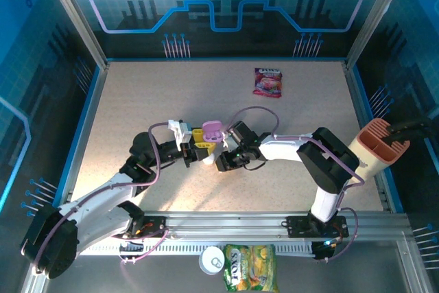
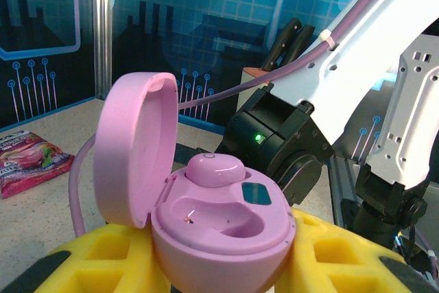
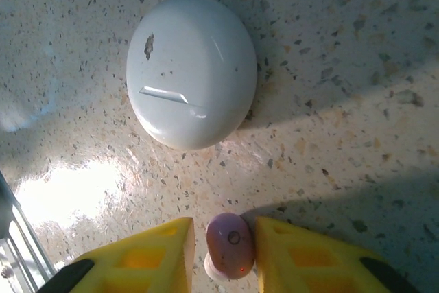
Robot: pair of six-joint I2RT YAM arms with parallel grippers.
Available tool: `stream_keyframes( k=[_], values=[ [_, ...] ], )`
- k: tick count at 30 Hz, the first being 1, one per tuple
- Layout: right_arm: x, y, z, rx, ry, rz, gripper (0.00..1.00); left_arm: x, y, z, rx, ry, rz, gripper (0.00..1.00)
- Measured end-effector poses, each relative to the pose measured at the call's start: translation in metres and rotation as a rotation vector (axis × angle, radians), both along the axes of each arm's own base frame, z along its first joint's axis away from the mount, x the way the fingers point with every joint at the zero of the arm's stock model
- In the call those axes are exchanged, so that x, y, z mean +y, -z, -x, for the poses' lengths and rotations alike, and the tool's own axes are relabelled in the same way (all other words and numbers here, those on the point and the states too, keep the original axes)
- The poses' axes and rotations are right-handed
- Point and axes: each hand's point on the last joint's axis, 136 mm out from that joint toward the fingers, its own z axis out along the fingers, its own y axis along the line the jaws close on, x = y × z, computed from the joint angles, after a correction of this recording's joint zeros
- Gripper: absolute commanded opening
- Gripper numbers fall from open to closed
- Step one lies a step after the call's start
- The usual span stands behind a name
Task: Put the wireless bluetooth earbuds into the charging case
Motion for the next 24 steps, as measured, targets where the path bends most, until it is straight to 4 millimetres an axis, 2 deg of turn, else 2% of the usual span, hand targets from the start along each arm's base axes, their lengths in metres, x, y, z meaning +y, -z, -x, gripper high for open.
stream_keyframes(
  k=[8, 12, 19, 24],
  values=[
    [-0.002, 0.001, 0.000, -0.015, 0.001, 0.022, 0.18, 0.000, 0.000, 0.000, -0.002, 0.000, 0.000, 0.32],
    [-0.006, -0.007, -0.003, -0.047, 0.023, 0.032, 0.16, 0.002, 0.007, 0.000, -0.001, -0.013, -0.003, 0.32],
    [-0.029, -0.047, -0.009, -0.152, 0.111, 0.023, 0.16, 0.006, 0.015, -0.009, -0.026, -0.073, -0.008, 0.32],
    [-0.054, -0.098, -0.021, -0.267, 0.213, -0.008, 0.18, 0.013, 0.026, -0.022, -0.053, -0.161, -0.015, 0.31]
  ],
)
